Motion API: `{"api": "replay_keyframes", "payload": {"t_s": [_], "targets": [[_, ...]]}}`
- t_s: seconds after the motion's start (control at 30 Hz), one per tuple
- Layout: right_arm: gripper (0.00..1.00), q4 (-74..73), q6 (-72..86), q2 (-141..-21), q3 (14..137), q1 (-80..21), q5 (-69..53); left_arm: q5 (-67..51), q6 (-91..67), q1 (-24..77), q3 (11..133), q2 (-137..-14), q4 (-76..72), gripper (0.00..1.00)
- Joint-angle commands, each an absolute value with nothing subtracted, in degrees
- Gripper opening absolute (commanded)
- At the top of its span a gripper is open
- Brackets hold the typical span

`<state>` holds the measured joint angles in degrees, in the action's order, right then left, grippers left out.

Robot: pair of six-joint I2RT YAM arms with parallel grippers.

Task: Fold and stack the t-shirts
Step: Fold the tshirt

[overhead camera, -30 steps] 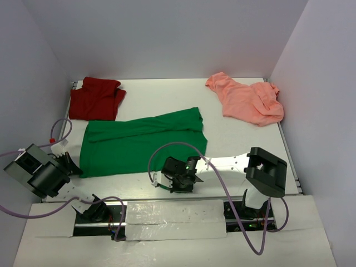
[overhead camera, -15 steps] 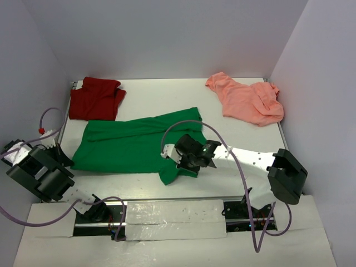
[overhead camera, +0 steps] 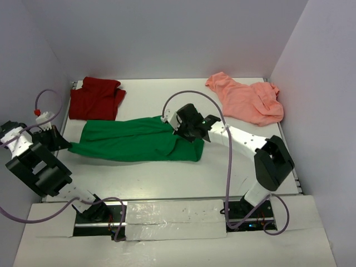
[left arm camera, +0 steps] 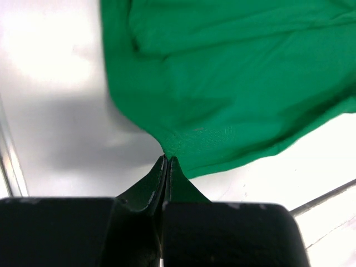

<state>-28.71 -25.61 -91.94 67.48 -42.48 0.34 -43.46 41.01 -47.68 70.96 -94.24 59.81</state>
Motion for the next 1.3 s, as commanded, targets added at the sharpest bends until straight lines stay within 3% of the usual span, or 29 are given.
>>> {"api": "replay_keyframes", "payload": {"t_s": [0.0, 0.4, 0.77, 0.83, 0.87, 0.9, 0.93, 0.97, 1.03, 1.27], "targets": [[0.0, -26.4, -27.7, -95.4, 74.4, -40.6, 0.9, -46.8, 37.3, -44.0, 74.7, -95.1, 56.2, 0.0], [0.0, -24.8, -29.4, -107.0, 85.4, -33.1, 2.1, -44.7, 31.5, -38.4, 77.7, -100.1, 50.5, 0.0], [0.0, -24.5, -30.8, -108.8, 86.7, -27.1, 1.9, -43.3, 29.8, -36.4, 80.5, -103.3, 49.7, 0.02], [0.0, -24.9, -30.6, -108.7, 86.7, -27.0, 1.3, -42.9, 29.2, -35.4, 80.2, -103.8, 49.2, 0.2], [0.14, -25.7, -30.0, -109.1, 87.1, -27.0, 1.1, -42.9, 29.0, -35.1, 80.1, -104.5, 49.1, 0.45], [0.27, -25.9, -29.9, -109.2, 87.3, -27.0, 0.8, -42.9, 28.8, -34.5, 79.5, -104.6, 49.0, 0.6], [0.41, -26.4, -29.8, -109.2, 87.4, -27.0, 0.7, -42.7, 28.2, -34.4, 79.0, -104.7, 47.7, 0.95], [0.57, -26.4, -28.9, -108.9, 87.2, -27.1, 0.7, -42.5, 27.8, -34.0, 78.7, -104.6, 47.1, 0.99], [0.65, -25.7, -28.6, -108.0, 86.3, -27.2, 0.5, -42.1, 27.3, -33.7, 77.5, -104.5, 46.1, 0.99], [0.71, -27.6, -27.2, -101.8, 83.5, -31.0, 0.7, -41.6, 24.8, -32.8, 72.2, -97.1, 40.1, 0.99]]}}
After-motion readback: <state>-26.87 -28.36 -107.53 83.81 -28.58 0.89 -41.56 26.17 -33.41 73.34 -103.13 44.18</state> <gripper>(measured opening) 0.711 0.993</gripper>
